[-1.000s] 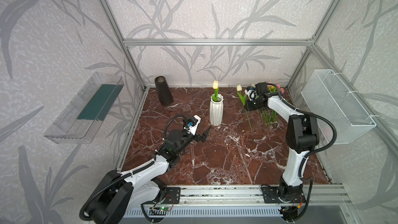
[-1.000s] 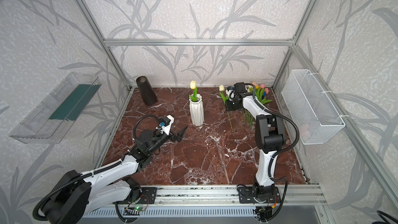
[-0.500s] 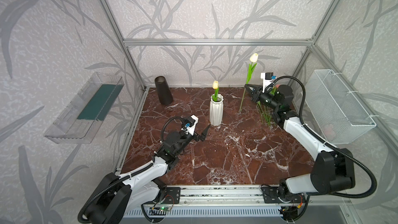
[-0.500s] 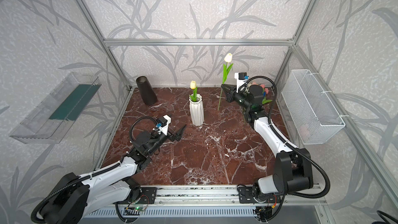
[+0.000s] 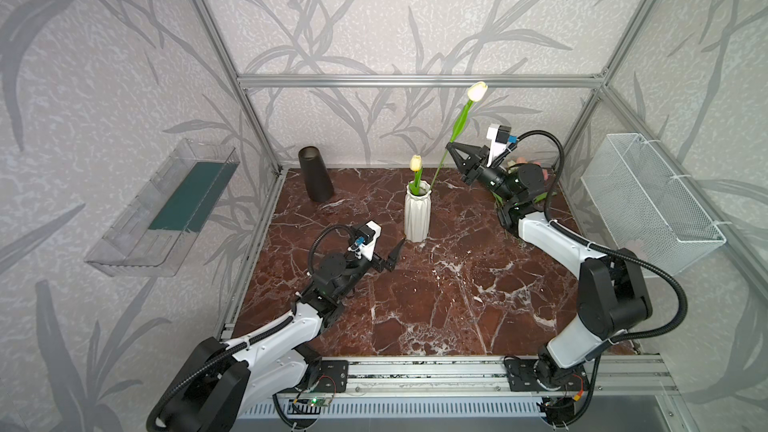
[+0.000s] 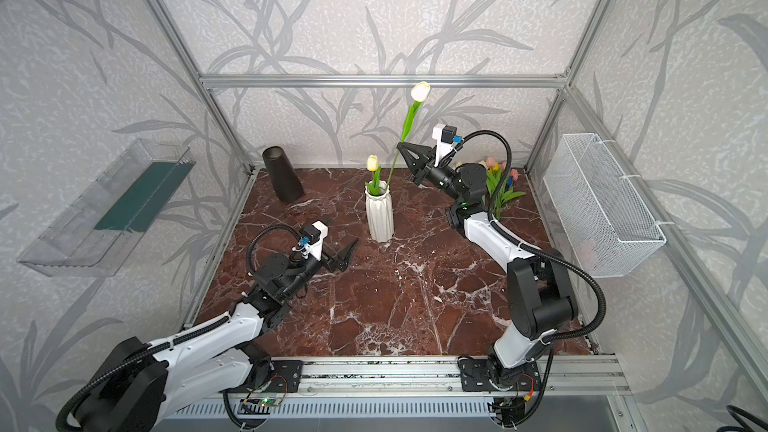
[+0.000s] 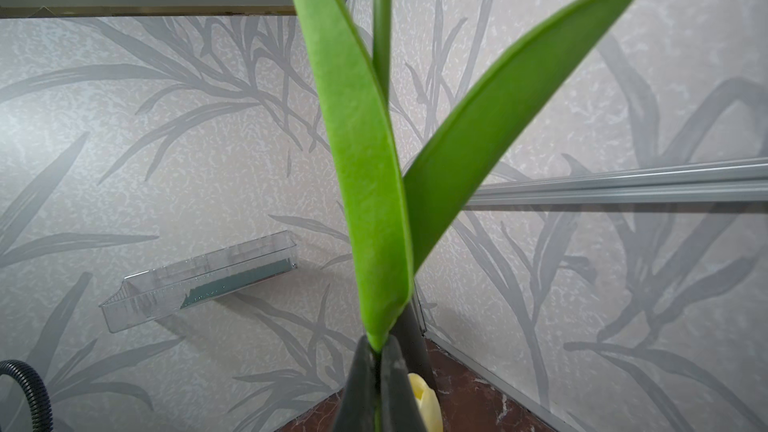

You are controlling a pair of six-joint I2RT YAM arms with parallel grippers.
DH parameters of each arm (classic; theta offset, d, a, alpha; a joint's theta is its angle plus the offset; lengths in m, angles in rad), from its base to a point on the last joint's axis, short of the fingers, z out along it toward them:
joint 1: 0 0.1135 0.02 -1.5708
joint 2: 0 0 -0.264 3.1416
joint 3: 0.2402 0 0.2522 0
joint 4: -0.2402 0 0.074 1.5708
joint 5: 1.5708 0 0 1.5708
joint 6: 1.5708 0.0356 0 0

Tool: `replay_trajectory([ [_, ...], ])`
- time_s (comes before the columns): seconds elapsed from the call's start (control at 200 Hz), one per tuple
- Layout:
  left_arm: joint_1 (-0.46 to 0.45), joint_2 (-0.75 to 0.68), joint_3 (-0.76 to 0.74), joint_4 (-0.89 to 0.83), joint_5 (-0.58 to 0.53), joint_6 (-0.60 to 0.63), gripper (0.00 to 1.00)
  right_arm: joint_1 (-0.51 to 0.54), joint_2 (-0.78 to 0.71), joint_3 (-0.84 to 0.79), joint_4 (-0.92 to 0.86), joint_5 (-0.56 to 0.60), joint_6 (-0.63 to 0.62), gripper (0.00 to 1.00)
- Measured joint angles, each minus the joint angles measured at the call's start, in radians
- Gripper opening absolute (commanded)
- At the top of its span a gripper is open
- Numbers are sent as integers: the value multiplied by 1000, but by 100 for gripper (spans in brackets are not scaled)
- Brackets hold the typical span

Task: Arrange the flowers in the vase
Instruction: 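Lift the white tulip and lower its stem into the vase with the right gripper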

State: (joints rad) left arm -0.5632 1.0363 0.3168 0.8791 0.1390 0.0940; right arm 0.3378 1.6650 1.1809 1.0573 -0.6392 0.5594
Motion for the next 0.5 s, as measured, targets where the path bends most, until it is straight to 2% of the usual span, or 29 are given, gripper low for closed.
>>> replay_trajectory([
  [0.5, 0, -1, 0, -34, -4, 1, 100, 35, 109, 6, -48, 2, -156, 0],
])
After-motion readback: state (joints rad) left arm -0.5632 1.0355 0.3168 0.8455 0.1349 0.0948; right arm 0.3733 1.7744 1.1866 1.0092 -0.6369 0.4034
